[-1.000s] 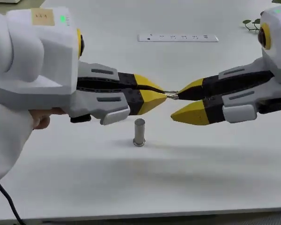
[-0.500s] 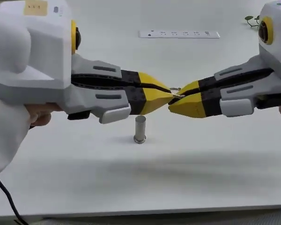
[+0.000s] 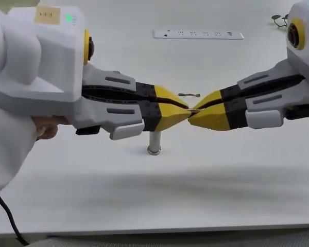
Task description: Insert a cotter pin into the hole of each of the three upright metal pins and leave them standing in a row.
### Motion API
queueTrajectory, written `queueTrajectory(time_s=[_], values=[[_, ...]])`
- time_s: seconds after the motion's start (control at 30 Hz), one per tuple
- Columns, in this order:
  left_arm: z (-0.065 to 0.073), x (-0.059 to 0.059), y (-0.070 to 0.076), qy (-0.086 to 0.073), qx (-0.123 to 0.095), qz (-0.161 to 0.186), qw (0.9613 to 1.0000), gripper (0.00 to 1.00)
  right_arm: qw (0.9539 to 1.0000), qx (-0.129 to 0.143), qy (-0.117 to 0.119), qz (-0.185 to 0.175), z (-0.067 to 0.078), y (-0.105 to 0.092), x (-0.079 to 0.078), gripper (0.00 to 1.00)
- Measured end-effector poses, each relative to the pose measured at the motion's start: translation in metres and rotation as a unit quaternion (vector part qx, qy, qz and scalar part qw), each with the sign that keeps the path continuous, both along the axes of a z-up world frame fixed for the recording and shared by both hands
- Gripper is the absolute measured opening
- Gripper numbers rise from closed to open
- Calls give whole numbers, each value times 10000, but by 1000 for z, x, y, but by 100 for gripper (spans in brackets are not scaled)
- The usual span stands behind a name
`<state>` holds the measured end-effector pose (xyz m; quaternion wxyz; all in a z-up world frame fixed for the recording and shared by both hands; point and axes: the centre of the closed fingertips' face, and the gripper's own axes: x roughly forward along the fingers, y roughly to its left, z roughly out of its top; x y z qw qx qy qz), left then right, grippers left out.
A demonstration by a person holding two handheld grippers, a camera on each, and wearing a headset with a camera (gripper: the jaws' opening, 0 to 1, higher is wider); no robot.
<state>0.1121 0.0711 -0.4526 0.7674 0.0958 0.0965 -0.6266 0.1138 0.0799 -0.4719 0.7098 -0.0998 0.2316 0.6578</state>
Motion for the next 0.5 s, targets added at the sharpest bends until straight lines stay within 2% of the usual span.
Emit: queueTrajectory(time_s=[0.1,0.2,0.27,0.33,0.43,0.5], values=[[-5,2,4,109,60,-14,9999,0,9999,-93,-59,105,-1,0,-2,0],[-9,6,8,125,137,69,9998,0,9996,-219,-161,116,-5,1,-1,0],[-11,10,10,103,178,144,9997,2,9996,-226,-144,113,-7,2,-1,0],[-15,15,15,132,257,258,9992,11,9995,-286,-128,63,-11,2,1,0],[-23,23,22,7,449,387,9982,27,9985,-513,-203,-54,-21,-3,9,0],[-30,29,28,-7,611,513,9968,32,9971,-703,-239,-172,-29,-7,16,0]])
